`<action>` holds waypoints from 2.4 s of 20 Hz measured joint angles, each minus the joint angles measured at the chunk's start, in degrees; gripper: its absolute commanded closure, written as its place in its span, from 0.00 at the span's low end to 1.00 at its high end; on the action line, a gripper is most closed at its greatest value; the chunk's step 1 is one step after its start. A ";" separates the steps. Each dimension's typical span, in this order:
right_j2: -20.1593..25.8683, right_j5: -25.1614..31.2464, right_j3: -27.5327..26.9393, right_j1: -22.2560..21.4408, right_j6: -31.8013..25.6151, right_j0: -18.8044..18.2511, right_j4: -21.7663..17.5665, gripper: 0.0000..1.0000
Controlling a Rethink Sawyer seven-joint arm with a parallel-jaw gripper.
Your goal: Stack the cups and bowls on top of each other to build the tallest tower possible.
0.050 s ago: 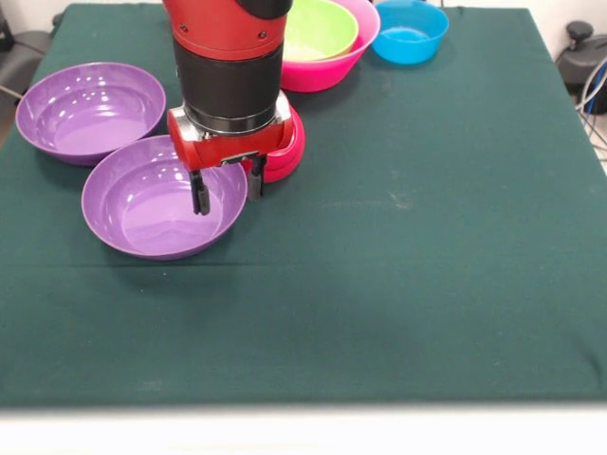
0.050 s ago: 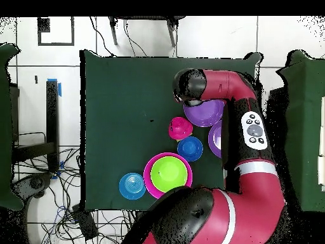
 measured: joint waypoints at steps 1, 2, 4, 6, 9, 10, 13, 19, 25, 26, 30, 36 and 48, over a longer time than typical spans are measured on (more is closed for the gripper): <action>0.00 0.00 0.00 0.01 0.00 0.00 -0.01 0.00; 0.00 0.00 0.00 0.00 0.00 0.00 -0.01 0.00; 0.00 0.00 0.00 0.01 0.00 0.00 -0.07 0.00; 0.00 0.00 0.00 0.00 0.00 0.00 -0.10 0.00; 0.00 0.00 0.00 0.00 0.00 0.00 -0.11 0.00; 0.00 0.00 0.00 0.00 0.00 0.00 -0.11 0.00; 0.00 0.00 0.00 0.01 0.00 0.01 -0.19 0.00; 0.00 0.00 -0.01 0.05 0.00 0.12 -0.29 0.00; 0.00 0.00 -0.42 0.41 0.00 0.44 -0.29 0.00; 0.00 0.00 -0.64 0.52 0.00 0.59 -0.29 0.00; 0.00 0.00 -0.75 0.54 0.00 0.86 -0.27 0.00; -0.01 0.00 -0.75 0.52 0.00 0.91 -0.26 0.00; -0.01 0.00 -0.75 0.52 0.00 0.91 -0.26 1.00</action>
